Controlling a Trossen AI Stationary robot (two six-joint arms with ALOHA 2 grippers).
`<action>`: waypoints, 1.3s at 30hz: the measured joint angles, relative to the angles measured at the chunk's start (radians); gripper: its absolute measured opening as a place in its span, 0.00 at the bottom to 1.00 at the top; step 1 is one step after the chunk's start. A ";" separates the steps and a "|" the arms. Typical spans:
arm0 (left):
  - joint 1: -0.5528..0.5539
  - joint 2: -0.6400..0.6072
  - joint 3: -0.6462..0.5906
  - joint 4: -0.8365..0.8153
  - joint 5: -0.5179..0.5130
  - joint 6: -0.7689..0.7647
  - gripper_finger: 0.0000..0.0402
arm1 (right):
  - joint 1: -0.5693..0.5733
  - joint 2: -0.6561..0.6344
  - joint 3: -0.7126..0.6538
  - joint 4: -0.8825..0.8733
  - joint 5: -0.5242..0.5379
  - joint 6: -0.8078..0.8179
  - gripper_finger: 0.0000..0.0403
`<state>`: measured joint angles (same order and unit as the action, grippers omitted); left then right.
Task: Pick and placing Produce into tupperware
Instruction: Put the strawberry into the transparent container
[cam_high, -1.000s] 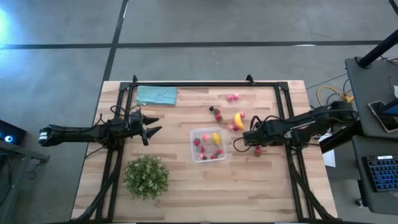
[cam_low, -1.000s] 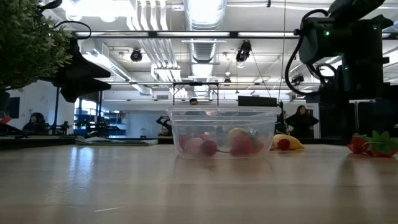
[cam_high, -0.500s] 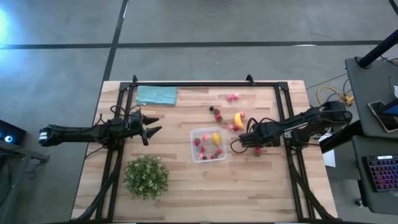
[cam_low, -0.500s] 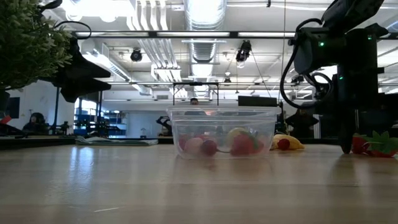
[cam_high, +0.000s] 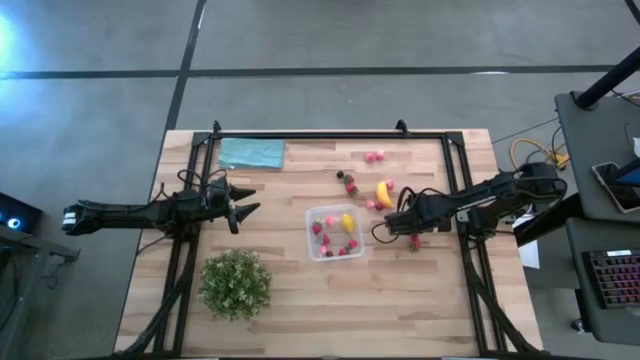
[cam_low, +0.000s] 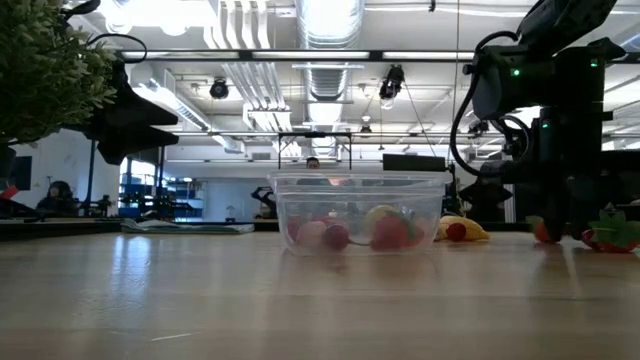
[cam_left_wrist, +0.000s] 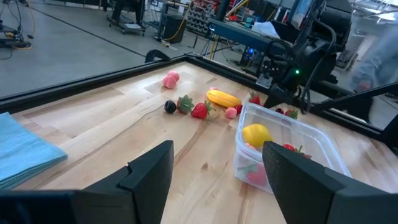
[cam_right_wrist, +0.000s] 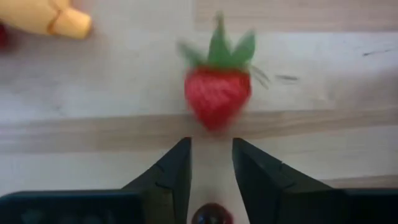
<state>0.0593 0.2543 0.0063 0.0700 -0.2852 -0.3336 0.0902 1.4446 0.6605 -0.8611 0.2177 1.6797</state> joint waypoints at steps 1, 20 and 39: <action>0.000 0.000 0.000 0.000 0.000 0.000 0.58 | -0.001 -0.002 0.000 0.000 -0.004 -0.002 0.25; 0.000 -0.002 0.000 0.000 0.000 0.000 0.58 | -0.051 -0.078 0.001 -0.011 0.047 -0.045 0.63; 0.000 0.000 0.000 0.000 0.000 0.000 0.58 | -0.286 -0.026 0.007 0.061 -0.009 -0.327 0.61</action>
<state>0.0597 0.2543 0.0063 0.0700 -0.2852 -0.3332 -0.1955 1.4189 0.6674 -0.8003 0.2091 1.3525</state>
